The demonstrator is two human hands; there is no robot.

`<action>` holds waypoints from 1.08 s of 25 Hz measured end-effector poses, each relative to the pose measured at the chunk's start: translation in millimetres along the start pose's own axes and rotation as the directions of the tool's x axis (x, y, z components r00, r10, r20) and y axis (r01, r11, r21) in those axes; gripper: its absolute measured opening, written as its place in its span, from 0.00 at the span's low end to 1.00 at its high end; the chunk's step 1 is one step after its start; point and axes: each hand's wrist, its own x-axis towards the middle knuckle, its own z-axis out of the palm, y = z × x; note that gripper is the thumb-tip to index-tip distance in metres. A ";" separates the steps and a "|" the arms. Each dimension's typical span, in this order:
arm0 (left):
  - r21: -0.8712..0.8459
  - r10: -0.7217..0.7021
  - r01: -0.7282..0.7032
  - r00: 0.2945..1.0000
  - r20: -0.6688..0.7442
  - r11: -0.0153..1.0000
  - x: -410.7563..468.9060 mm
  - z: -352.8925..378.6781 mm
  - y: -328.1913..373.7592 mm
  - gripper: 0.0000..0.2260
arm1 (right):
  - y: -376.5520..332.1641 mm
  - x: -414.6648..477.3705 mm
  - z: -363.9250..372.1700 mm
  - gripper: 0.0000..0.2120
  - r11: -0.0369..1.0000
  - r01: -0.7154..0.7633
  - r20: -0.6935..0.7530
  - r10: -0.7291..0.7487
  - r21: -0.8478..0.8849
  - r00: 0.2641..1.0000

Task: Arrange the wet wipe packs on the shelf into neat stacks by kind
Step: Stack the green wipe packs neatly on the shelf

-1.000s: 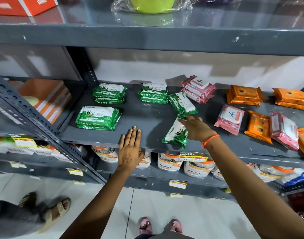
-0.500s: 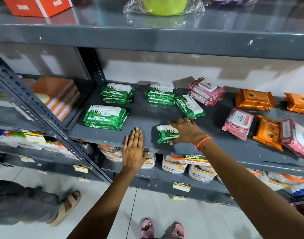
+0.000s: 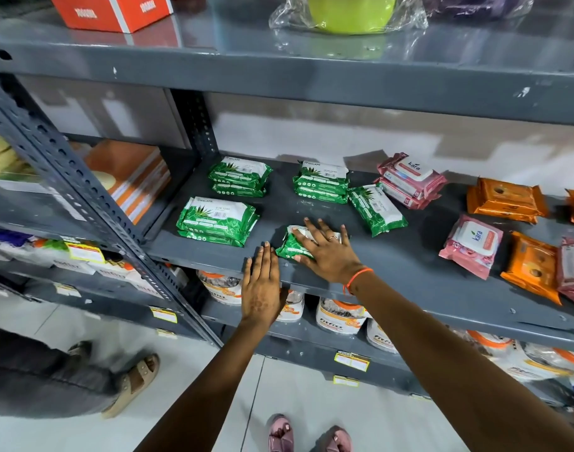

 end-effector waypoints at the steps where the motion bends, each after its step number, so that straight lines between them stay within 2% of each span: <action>1: -0.004 -0.002 0.002 1.000 -0.016 1.000 0.7 1.0 0.5 0.30 | 0.0 3.0 -0.9 0.30 1.000 0.014 0.002 -0.014 -0.027 1.000; 2: -0.005 -0.007 0.007 1.000 -0.028 1.000 0.8 1.1 0.5 0.25 | 0.5 4.4 -2.0 0.30 0.998 0.033 0.010 -0.032 -0.059 0.999; 4: 0.000 -0.008 0.008 0.999 -0.042 1.000 0.4 1.9 0.4 0.23 | 4.1 3.4 -3.6 0.30 0.992 0.069 0.018 -0.068 -0.109 0.998; 8: -0.022 -0.026 0.025 1.000 -0.012 0.999 -0.1 0.9 0.7 0.29 | -0.7 -2.6 -2.3 0.29 0.997 0.048 0.009 -0.048 -0.061 0.999; 11: -0.025 -0.023 0.023 1.000 -0.007 0.999 -1.3 1.9 -0.8 0.33 | 3.4 -6.3 -7.9 0.28 0.997 0.042 0.000 -0.042 0.058 0.999; 12: -0.025 -0.005 0.005 1.000 0.001 1.000 -0.8 2.3 -1.3 0.36 | 12.7 -5.9 -11.2 0.28 0.995 -0.008 -0.052 0.013 0.099 0.999; 14: -0.028 0.009 -0.009 1.000 0.008 1.000 0.6 4.0 -1.2 0.38 | 43.2 -2.1 -16.8 0.28 0.960 -0.228 -0.181 0.257 0.164 0.949; 16: -0.031 -0.010 0.010 1.000 0.010 0.999 2.2 4.5 -0.6 0.38 | 79.8 -1.9 -20.6 0.28 0.854 -0.476 -0.160 0.510 0.210 0.845; 17: -0.035 -0.017 0.018 1.000 0.013 0.999 2.4 4.5 -0.7 0.38 | 92.7 -3.9 -21.5 0.28 0.812 -0.534 -0.087 0.565 0.235 0.821; 19: -0.052 -0.008 0.009 1.000 0.009 0.999 1.6 3.8 -1.2 0.39 | 100.3 -10.9 -18.2 0.26 0.800 -0.548 -0.017 0.568 0.243 0.823; 21: -0.055 0.012 -0.013 1.000 -0.024 0.998 0.1 3.1 -1.9 0.38 | 93.0 -21.4 -8.6 0.24 0.818 -0.542 -0.123 0.568 0.191 0.814; 24: -0.057 0.021 -0.024 0.999 -0.043 0.998 -1.8 -0.7 -2.2 0.37 | 85.3 -29.4 -8.3 0.24 0.783 -0.591 -0.245 0.622 0.197 0.743; 25: -0.055 0.022 -0.024 0.999 -0.049 0.998 -1.4 -0.5 -2.1 0.37 | 89.0 -26.3 -13.4 0.26 0.775 -0.591 -0.242 0.632 0.223 0.736; 27: -0.052 0.016 -0.018 0.999 -0.032 0.998 -0.9 -1.0 -1.7 0.37 | 99.4 -16.9 -22.5 0.32 0.790 -0.559 -0.123 0.599 0.252 0.791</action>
